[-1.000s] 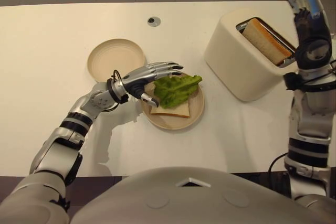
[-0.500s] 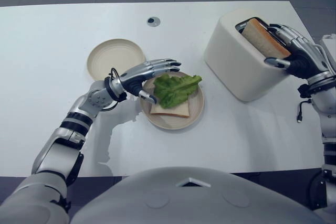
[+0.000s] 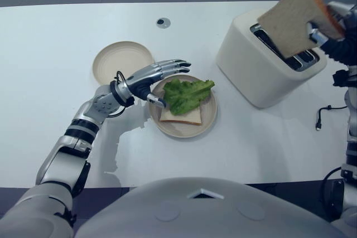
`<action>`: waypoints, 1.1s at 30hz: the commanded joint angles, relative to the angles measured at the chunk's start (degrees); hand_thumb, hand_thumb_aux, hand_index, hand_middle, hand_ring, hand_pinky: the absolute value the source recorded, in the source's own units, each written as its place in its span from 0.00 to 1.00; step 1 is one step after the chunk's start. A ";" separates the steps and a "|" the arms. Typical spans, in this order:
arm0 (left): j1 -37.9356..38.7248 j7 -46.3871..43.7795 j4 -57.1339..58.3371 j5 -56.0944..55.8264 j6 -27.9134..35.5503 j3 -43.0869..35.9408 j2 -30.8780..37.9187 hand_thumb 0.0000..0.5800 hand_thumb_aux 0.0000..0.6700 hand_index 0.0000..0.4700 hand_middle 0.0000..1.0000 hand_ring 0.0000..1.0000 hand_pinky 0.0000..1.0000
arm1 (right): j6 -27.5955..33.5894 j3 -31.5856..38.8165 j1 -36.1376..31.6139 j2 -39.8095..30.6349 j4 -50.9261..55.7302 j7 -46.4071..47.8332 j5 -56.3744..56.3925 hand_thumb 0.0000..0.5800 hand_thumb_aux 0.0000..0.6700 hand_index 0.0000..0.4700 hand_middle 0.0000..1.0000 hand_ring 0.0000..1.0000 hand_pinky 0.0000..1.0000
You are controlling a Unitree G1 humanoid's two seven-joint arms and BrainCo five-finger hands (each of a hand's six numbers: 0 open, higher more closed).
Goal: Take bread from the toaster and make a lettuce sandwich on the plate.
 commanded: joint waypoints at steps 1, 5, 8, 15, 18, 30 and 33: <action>-1.10 -0.66 2.58 -5.40 -2.05 1.69 -0.15 0.00 0.00 0.00 0.00 0.00 0.00 | -3.63 -0.39 -0.92 1.93 -4.81 1.54 9.66 1.00 1.00 1.00 1.00 1.00 1.00; -2.40 -5.00 4.58 -21.83 -2.86 4.17 -1.08 0.00 0.00 0.00 0.00 0.00 0.00 | -4.07 5.03 0.64 3.50 -11.53 8.23 22.23 1.00 1.00 1.00 1.00 1.00 1.00; -1.67 -12.45 1.15 -36.11 -0.91 5.49 -1.13 0.00 0.00 0.00 0.00 0.00 0.00 | -0.04 13.02 2.71 3.94 -14.57 16.35 28.87 1.00 1.00 1.00 1.00 1.00 1.00; -0.27 -28.33 -4.20 -52.94 5.85 10.35 -3.89 0.00 0.00 0.00 0.00 0.00 0.00 | 13.83 31.76 2.88 8.16 -12.26 27.73 22.50 1.00 1.00 1.00 1.00 1.00 1.00; 0.57 -32.25 -5.85 -52.95 7.11 11.15 -5.15 0.00 0.00 0.00 0.00 0.00 0.00 | 16.66 35.83 2.69 8.78 -11.19 30.76 19.42 1.00 1.00 1.00 1.00 1.00 1.00; 5.66 -45.47 -8.50 -47.07 9.36 9.47 -7.44 0.00 0.00 0.00 0.00 0.00 0.00 | 16.44 41.29 -4.58 13.41 0.71 31.80 6.67 1.00 1.00 1.00 1.00 1.00 1.00; 5.91 -46.51 -8.15 -46.09 9.43 9.68 -7.96 0.00 0.00 0.00 0.00 0.00 0.00 | 15.17 42.63 -5.23 14.78 3.25 30.54 3.89 1.00 1.00 1.00 1.00 1.00 1.00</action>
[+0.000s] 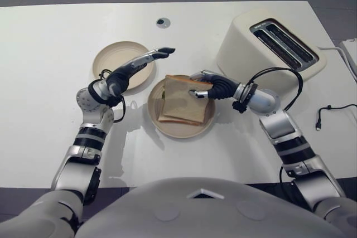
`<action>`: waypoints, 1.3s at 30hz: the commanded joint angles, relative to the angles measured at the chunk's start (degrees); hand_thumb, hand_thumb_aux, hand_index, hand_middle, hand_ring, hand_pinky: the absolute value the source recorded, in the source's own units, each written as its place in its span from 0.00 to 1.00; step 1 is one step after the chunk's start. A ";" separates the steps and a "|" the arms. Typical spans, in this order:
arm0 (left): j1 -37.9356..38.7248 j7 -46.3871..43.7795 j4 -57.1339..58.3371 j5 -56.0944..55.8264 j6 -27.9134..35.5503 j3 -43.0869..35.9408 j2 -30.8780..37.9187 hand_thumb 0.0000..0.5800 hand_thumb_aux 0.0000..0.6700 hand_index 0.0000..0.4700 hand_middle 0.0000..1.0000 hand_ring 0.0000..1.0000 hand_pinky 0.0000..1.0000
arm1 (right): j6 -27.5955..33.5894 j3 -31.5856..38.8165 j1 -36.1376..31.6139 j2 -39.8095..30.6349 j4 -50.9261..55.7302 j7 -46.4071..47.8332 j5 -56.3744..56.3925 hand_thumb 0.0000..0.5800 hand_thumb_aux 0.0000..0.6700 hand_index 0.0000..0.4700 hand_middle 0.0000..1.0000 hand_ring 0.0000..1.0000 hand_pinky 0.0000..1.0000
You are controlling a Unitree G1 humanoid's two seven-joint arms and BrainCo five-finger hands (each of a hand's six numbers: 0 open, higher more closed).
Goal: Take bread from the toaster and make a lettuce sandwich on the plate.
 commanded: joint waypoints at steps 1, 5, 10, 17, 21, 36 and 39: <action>0.71 -1.59 0.26 1.84 0.38 0.04 -0.36 0.00 0.00 0.00 0.00 0.00 0.00 | -1.28 2.26 -0.91 1.38 3.51 -0.94 -4.54 1.00 1.00 1.00 1.00 1.00 1.00; 1.69 -3.19 0.96 5.66 -0.56 -1.46 0.00 0.00 0.00 0.00 0.00 0.00 0.00 | -3.06 4.76 -2.59 1.18 10.00 -3.76 -11.61 1.00 1.00 1.00 1.00 1.00 1.00; 5.33 -6.83 -2.10 10.71 -1.02 -6.24 2.96 0.00 0.00 0.00 0.00 0.00 0.00 | -5.44 6.28 -4.49 0.47 15.61 -7.35 -17.71 0.94 0.75 0.75 1.00 1.00 1.00; 7.82 -5.18 0.23 30.35 -3.55 -12.66 9.10 0.00 0.00 0.00 0.00 0.00 0.00 | -7.17 5.29 -5.07 1.36 15.42 -9.57 -17.65 0.00 0.00 0.00 1.00 1.00 1.00; 5.05 2.89 7.10 39.93 -4.81 -13.56 8.24 0.00 0.00 0.00 0.00 0.00 0.00 | -7.37 1.21 -6.42 3.84 14.48 -16.02 -16.29 0.00 0.00 0.00 0.81 0.81 0.81; 1.32 14.55 -1.80 15.85 -5.88 -16.23 3.97 0.97 0.84 0.84 0.02 0.02 0.02 | -10.18 -7.52 0.08 8.35 -0.97 -10.79 12.48 0.94 0.76 0.76 0.95 0.95 0.95; 6.16 1.01 -15.21 -4.47 2.82 -18.33 10.87 1.00 1.00 1.00 1.00 1.00 1.00 | -8.23 -5.93 5.16 3.94 -6.41 1.71 23.88 1.00 1.00 1.00 1.00 1.00 1.00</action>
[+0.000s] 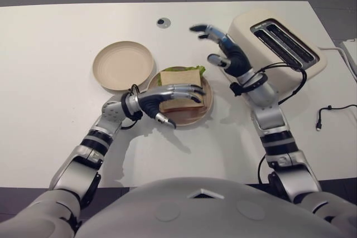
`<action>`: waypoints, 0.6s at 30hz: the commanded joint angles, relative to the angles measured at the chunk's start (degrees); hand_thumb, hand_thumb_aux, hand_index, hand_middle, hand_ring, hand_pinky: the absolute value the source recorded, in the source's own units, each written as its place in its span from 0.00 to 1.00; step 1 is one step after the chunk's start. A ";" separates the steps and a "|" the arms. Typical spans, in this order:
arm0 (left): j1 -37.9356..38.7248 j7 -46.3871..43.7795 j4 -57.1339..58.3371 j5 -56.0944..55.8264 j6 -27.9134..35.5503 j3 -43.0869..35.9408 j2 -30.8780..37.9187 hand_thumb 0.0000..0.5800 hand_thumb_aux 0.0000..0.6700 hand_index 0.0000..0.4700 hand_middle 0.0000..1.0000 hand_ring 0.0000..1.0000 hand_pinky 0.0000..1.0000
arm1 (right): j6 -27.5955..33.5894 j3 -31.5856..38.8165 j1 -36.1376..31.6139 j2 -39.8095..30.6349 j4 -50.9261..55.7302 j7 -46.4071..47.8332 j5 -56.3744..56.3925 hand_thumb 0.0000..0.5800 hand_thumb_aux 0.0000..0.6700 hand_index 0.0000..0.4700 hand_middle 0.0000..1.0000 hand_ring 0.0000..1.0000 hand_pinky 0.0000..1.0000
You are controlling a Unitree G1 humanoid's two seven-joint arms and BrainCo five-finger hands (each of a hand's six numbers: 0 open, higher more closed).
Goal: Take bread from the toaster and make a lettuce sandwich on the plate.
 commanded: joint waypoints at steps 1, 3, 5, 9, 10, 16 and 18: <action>6.43 -16.78 -14.62 -21.33 10.74 -2.11 8.96 1.00 1.00 1.00 1.00 1.00 1.00 | 2.96 2.19 7.03 -6.41 -7.48 15.79 13.67 1.00 1.00 1.00 1.00 1.00 1.00; 9.40 -25.30 -18.29 -26.99 15.18 -1.51 12.26 1.00 1.00 1.00 1.00 1.00 1.00 | 3.88 3.28 11.07 -10.64 -10.78 24.20 18.37 1.00 1.00 1.00 1.00 1.00 1.00; 11.72 -32.79 -17.29 -25.76 16.49 -1.62 15.08 1.00 1.00 1.00 1.00 1.00 1.00 | 4.42 4.35 14.60 -15.11 -12.18 32.08 20.51 1.00 1.00 1.00 1.00 1.00 1.00; 13.70 -39.60 -11.34 -17.71 17.22 -2.05 16.65 1.00 1.00 1.00 1.00 1.00 1.00 | 3.02 8.10 18.94 -21.02 -10.55 42.98 16.27 1.00 1.00 1.00 1.00 1.00 1.00; 13.75 -39.53 -8.79 -14.03 16.29 -2.55 16.58 1.00 1.00 1.00 1.00 1.00 1.00 | 2.79 9.10 19.40 -21.73 -9.48 44.77 14.95 1.00 1.00 1.00 1.00 1.00 1.00; 7.35 -25.45 11.23 7.72 8.81 -1.63 8.42 1.00 1.00 1.00 1.00 1.00 1.00 | 1.52 11.42 14.28 -17.09 3.24 38.05 -1.14 1.00 1.00 1.00 1.00 1.00 1.00; 4.19 -16.70 15.76 13.11 6.03 0.23 3.54 1.00 1.00 1.00 1.00 1.00 1.00 | 0.36 11.22 9.61 -12.41 10.47 28.88 -9.12 1.00 1.00 1.00 1.00 1.00 1.00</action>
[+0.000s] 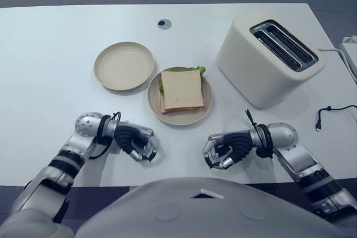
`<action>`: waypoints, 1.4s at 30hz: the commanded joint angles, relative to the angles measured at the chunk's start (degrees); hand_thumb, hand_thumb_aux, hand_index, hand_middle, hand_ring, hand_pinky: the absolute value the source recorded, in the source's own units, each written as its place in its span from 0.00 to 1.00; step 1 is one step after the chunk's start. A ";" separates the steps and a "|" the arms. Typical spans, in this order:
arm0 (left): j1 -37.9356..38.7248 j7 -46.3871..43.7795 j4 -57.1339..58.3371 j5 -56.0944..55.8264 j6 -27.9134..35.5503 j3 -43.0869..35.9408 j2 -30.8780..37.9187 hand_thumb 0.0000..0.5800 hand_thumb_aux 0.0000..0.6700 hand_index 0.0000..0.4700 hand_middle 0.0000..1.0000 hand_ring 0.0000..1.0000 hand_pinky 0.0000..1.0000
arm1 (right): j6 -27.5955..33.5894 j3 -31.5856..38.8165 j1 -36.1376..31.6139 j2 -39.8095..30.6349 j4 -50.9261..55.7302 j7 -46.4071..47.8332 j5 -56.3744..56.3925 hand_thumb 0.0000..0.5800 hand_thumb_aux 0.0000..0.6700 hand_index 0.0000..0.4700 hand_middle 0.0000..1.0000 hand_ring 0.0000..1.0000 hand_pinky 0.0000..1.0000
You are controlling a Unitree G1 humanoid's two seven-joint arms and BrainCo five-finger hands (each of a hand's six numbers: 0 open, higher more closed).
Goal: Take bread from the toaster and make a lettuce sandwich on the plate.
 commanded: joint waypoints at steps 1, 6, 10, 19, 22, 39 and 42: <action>-4.52 15.81 12.23 14.71 -3.16 2.47 -9.00 1.00 1.00 1.00 1.00 1.00 1.00 | -1.44 -0.37 -9.19 8.65 13.74 -16.80 -15.45 1.00 1.00 1.00 1.00 1.00 1.00; -12.67 41.45 21.76 27.01 -4.61 8.05 -15.87 0.50 0.29 0.29 0.89 0.89 0.89 | -3.12 -2.75 -17.56 16.07 26.54 -38.19 -25.08 1.00 1.00 1.00 1.00 1.00 1.00; -17.16 54.80 26.93 31.07 -5.00 11.04 -18.43 0.00 0.00 0.00 0.71 0.71 0.71 | -5.71 -4.25 -23.57 19.24 34.89 -54.06 -31.20 1.00 1.00 1.00 1.00 1.00 1.00; -18.58 60.80 23.48 18.22 -10.33 18.04 -24.16 0.00 0.00 0.00 0.00 0.00 0.00 | -19.09 -12.20 -25.23 23.86 33.63 -64.47 -21.76 0.00 0.00 0.00 0.00 0.00 0.00; -16.37 54.36 15.11 6.18 -8.34 18.46 -25.33 0.00 0.00 0.00 0.00 0.00 0.00 | -21.82 -14.95 -24.30 25.12 29.49 -62.81 -14.44 0.00 0.00 0.00 0.00 0.00 0.00; -13.59 45.98 5.92 0.94 -3.14 23.34 -25.16 0.00 0.00 0.00 0.00 0.00 0.00 | -22.76 -17.24 -22.55 28.72 22.39 -54.21 -6.99 0.00 0.00 0.00 0.00 0.00 0.00; -13.77 46.03 6.26 1.93 -3.39 23.75 -25.50 0.00 0.00 0.00 0.00 0.00 0.00 | -22.80 -17.72 -22.67 29.12 22.22 -54.10 -7.24 0.00 0.00 0.00 0.00 0.00 0.00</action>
